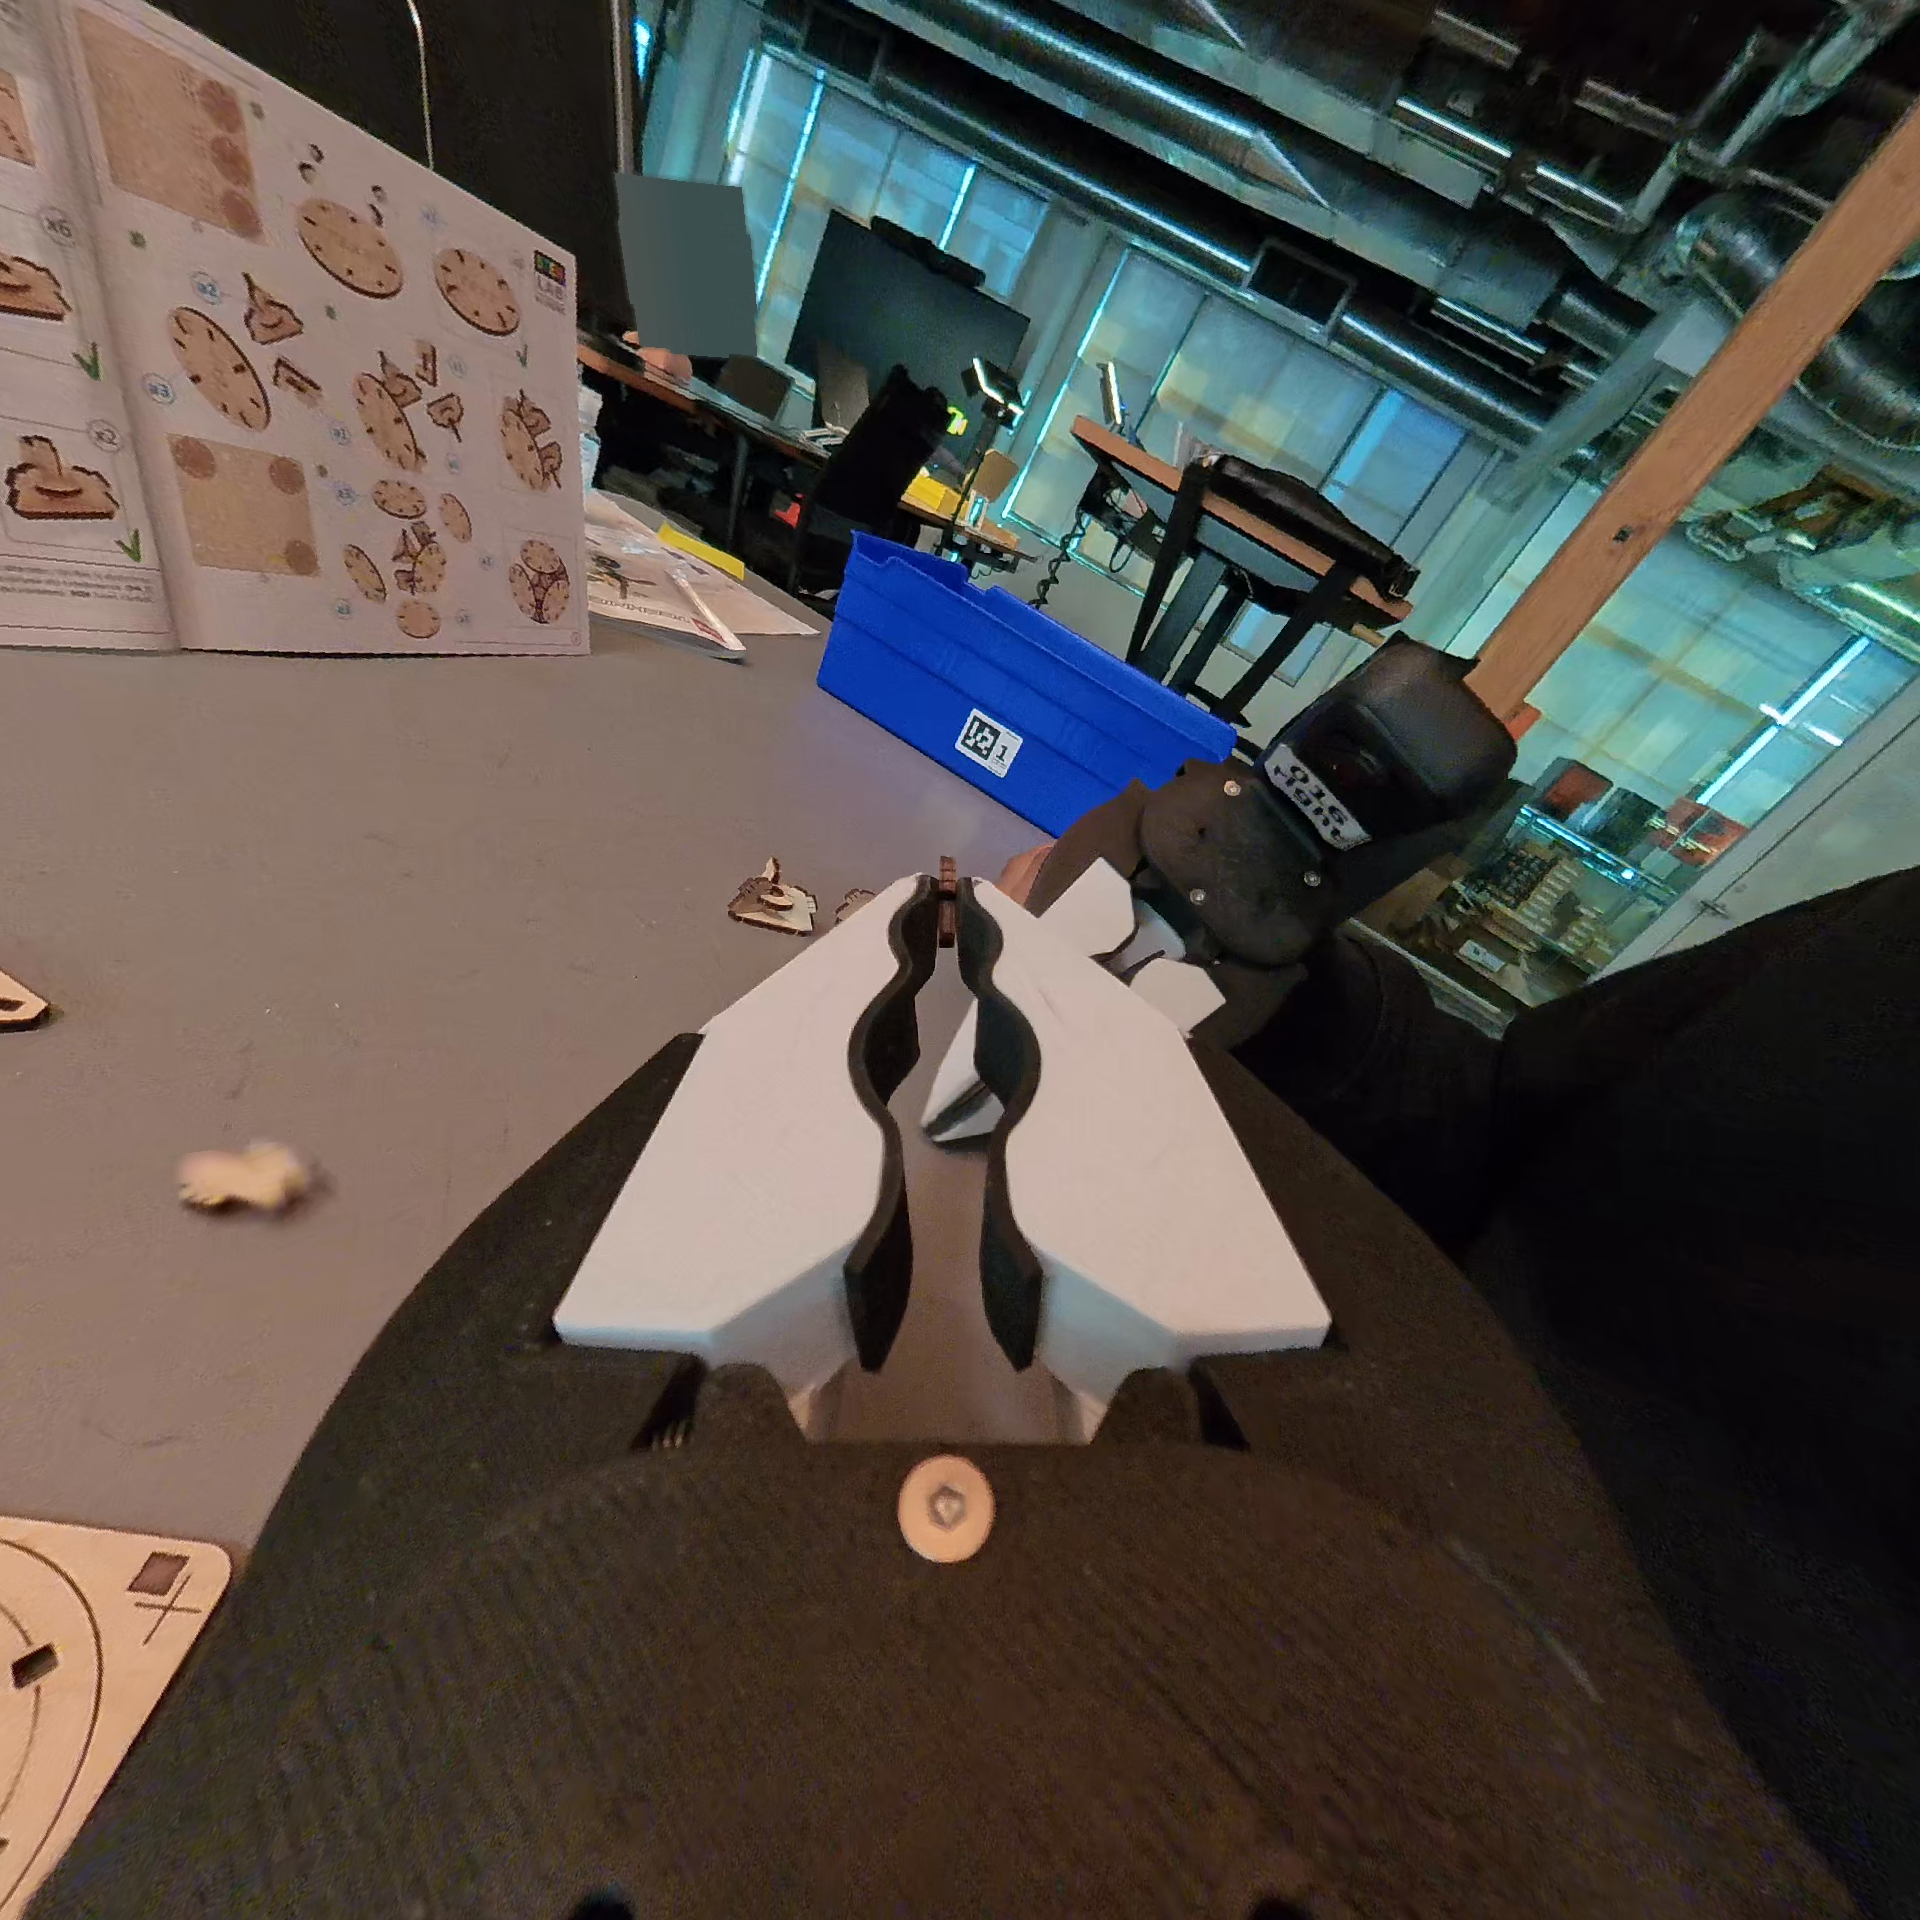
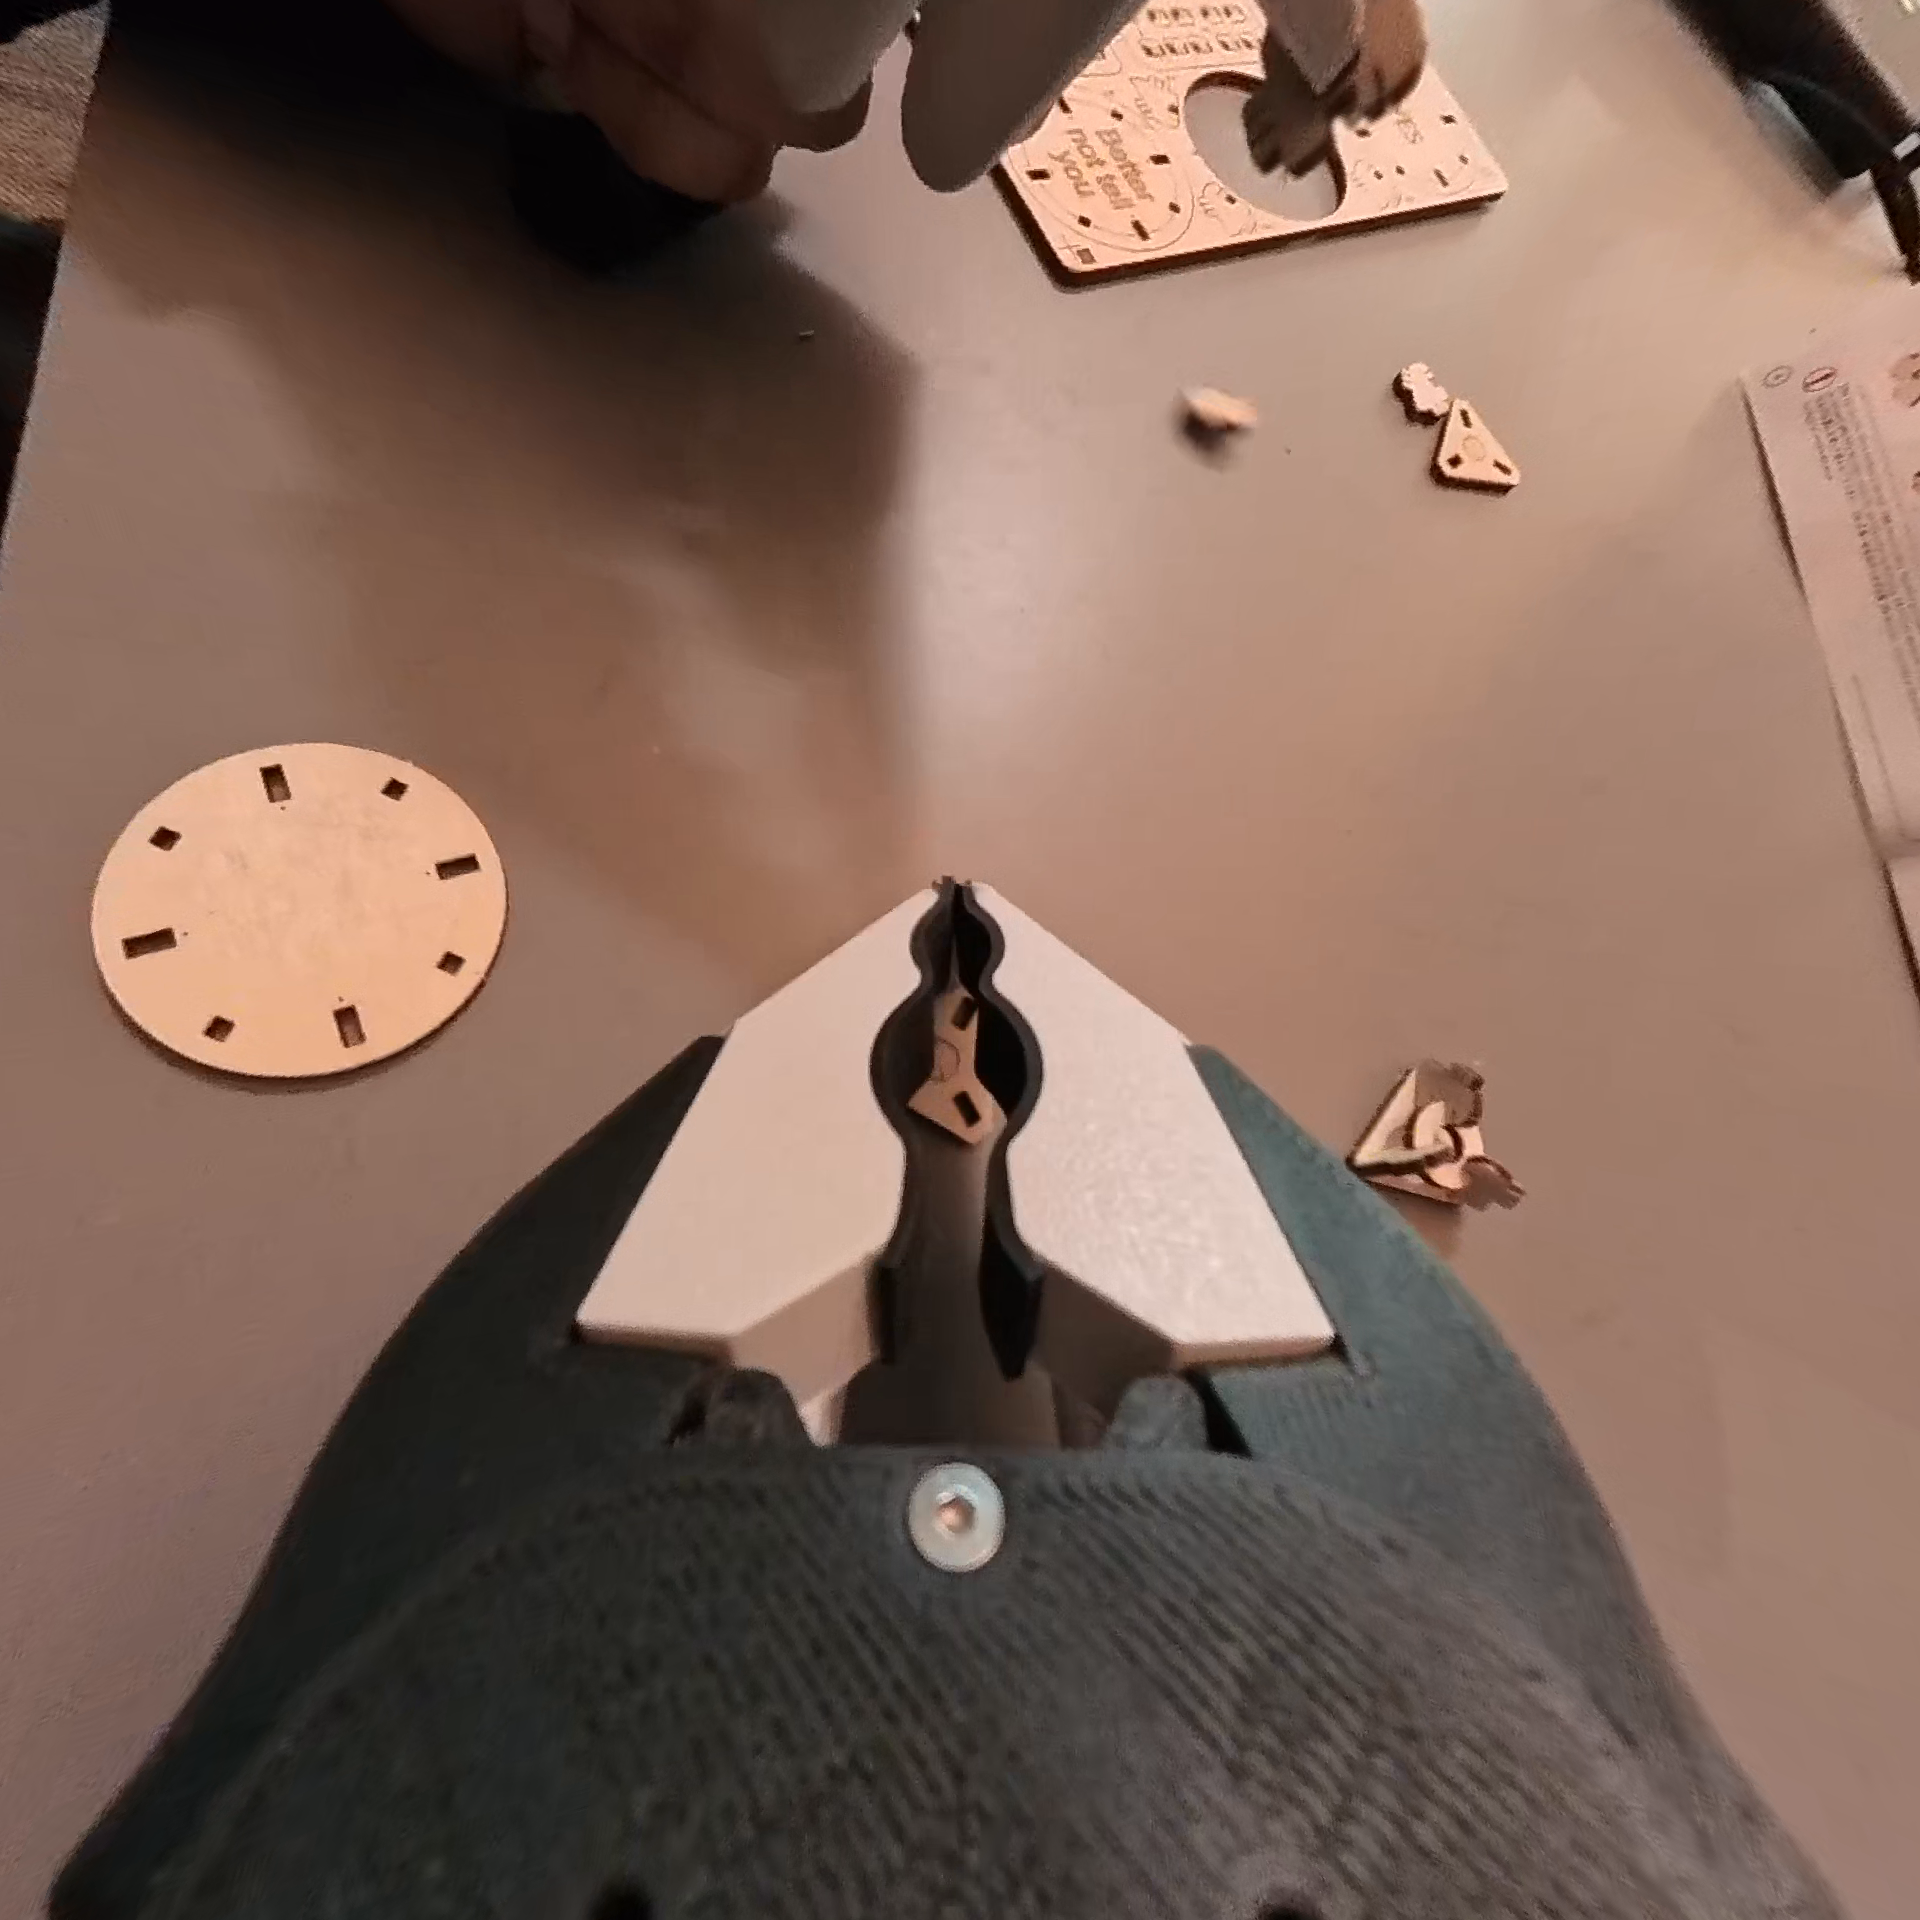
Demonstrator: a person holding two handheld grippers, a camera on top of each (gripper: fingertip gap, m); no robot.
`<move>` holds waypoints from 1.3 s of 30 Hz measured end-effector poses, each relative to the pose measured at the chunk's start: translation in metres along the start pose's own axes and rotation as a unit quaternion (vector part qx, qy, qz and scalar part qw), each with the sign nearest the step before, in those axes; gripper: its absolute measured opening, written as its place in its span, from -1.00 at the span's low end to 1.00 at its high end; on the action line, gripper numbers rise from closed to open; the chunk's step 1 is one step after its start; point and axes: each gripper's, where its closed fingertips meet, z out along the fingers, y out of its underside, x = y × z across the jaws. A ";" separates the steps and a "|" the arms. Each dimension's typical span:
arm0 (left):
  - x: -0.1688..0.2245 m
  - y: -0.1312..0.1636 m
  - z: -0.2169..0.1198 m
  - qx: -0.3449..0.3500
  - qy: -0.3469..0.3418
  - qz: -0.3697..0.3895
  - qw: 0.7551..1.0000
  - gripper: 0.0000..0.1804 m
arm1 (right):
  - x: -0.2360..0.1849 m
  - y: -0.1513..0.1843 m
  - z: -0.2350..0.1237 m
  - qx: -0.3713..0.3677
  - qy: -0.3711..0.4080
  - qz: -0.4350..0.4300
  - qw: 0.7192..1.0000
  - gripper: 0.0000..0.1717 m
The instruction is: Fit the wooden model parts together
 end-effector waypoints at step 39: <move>-0.030 -0.054 -0.048 0.167 -0.122 0.038 0.978 -0.99 | 0.034 -0.044 -0.016 0.127 0.155 0.004 0.980 -0.80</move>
